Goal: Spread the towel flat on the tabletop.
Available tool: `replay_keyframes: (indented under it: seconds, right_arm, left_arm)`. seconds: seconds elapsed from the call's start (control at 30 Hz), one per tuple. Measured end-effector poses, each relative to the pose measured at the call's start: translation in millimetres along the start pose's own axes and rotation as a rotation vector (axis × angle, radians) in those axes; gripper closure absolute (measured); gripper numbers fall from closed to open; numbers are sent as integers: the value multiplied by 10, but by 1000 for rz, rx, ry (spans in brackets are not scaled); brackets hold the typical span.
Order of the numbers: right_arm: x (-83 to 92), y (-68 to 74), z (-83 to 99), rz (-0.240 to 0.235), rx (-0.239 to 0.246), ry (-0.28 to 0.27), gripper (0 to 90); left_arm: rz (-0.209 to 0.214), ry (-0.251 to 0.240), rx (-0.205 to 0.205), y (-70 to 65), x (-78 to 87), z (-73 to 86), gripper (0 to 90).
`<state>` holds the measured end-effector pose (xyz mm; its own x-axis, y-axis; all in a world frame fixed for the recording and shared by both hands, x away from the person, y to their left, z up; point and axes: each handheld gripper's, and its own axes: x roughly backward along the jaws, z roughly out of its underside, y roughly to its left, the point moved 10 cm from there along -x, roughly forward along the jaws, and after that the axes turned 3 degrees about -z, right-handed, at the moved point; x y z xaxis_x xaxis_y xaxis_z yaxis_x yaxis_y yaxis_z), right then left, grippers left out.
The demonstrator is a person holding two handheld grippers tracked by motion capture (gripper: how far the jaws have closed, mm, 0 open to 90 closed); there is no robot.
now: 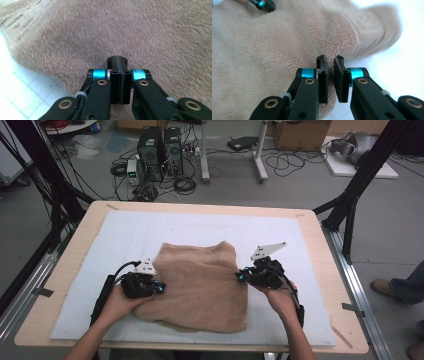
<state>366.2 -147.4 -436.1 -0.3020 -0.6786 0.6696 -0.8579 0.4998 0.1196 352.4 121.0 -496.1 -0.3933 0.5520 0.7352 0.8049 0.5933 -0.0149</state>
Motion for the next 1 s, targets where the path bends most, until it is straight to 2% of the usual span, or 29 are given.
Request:
replay_keyframes:
  seconds: [0.07, 0.1, 0.13, 0.17, 0.23, 0.27, 0.33, 0.43, 0.5, 0.53, 0.6, 0.63, 0.7, 0.77, 0.83, 0.87, 1.0]
  right_arm:
    - [21, -3, -56, 17, 4, 2, 824]
    - [-19, 12, -64, 6, 2, 9, 804]
    - [-191, 100, -7, -65, 2, 62, 699]
    - [-191, 100, -7, -65, 2, 62, 699]
    - [-343, 159, 100, -80, 14, 134, 658]
    - [-368, 174, 110, -85, 20, 112, 638]
    - [-335, 152, 86, -83, -6, 58, 618]
    - [-234, 54, 62, -48, -33, 19, 615]
    - [-235, 36, 67, -54, -52, 18, 616]
    - [-280, 40, 83, -55, -50, 34, 618]
    - [-382, 61, 98, -67, -41, 47, 632]
    - [-455, 80, 112, -74, -43, 61, 636]
    - [-612, 116, 142, -80, -35, 86, 658]
    - [-760, 162, 193, -84, -15, 121, 659]
    - [-857, 196, 225, -79, -11, 131, 660]
    - [-857, 199, 219, -75, -7, 130, 663]
    - [-806, 194, 214, -84, -6, 123, 663]
  left_arm:
    - [2, 15, -1, -4, -15, 24, 893]
    - [3, 23, -1, -7, -21, 39, 892]
    - [3, 24, 2, -5, -18, 44, 873]
    - [6, 17, 2, 2, -6, 35, 873]
    - [6, -35, 28, 33, 80, -40, 817]
    - [-1, -52, 36, 54, 109, -71, 794]
    - [-31, -77, 49, 129, 170, -145, 690]
    - [-50, -88, 66, 226, 197, -239, 627]
    - [-55, -84, 77, 273, 153, -280, 594]
    - [-61, -79, 80, 288, 125, -284, 576]
    - [-64, -49, 92, 317, 32, -262, 511]
    - [-75, -23, 88, 336, -23, -228, 507]
    - [-87, 34, 85, 350, -131, -151, 536]
    - [-98, 69, 68, 361, -184, -100, 632]
    - [-105, 68, 55, 363, -203, -95, 723]
    - [-114, 74, 44, 371, -195, -92, 753]
    - [-120, 64, 44, 360, -143, -77, 819]
